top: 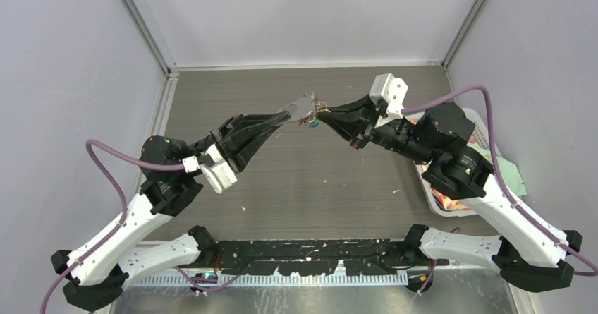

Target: Remove the keys from the keyring

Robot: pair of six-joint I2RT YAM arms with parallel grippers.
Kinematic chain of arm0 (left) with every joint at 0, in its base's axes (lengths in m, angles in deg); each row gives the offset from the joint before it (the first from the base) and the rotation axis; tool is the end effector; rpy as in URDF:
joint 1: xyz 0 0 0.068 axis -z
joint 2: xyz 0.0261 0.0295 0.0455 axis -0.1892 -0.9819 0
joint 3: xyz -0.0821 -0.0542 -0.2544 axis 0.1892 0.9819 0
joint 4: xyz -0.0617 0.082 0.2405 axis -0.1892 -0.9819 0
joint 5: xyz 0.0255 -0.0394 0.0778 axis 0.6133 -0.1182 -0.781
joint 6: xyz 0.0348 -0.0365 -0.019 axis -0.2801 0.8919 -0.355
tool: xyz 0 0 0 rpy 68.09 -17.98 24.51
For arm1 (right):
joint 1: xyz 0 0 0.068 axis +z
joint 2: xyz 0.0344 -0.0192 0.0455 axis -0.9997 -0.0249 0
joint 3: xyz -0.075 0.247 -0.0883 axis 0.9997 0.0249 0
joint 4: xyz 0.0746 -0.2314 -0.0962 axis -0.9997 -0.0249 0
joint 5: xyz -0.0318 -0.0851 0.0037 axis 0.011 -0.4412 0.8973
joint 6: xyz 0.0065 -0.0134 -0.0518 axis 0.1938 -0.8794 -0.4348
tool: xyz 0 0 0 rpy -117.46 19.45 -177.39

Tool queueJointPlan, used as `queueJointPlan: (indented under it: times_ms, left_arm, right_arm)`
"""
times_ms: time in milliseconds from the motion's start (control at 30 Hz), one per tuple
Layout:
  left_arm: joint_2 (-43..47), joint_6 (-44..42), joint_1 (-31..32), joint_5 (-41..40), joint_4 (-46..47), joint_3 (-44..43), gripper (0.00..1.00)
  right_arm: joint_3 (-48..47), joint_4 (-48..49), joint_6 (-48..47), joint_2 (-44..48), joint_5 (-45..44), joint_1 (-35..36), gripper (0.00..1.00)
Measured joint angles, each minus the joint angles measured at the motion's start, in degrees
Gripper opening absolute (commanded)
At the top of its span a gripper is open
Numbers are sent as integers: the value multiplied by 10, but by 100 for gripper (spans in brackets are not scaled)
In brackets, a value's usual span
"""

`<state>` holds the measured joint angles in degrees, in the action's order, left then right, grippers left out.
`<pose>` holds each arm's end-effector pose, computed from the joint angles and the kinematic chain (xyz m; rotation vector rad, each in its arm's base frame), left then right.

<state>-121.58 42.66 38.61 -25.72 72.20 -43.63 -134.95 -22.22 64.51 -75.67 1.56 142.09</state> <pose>0.0825 -0.1236 0.4882 1.0083 0.4210 -0.5127 0.1023 0.1503 0.5046 -0.8806 1.1276 0.7880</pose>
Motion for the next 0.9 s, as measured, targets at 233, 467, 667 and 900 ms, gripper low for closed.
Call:
queueJointPlan:
  times_ms: [233,467,667,900]
  left_arm:
    - [0,13,0,6,-5,-1,0]
    - [-2,32,0,16,-16,-15,0]
    - [-1,47,0,23,-24,-28,0]
    - [1,47,0,52,-91,-59,0]
  right_arm:
    - [-37,-13,-21,-9,8,0,1]
    - [-75,-65,-40,-32,29,0,1]
    - [-66,-103,-43,-32,37,0,1]
    - [-45,-102,-43,-4,37,0,1]
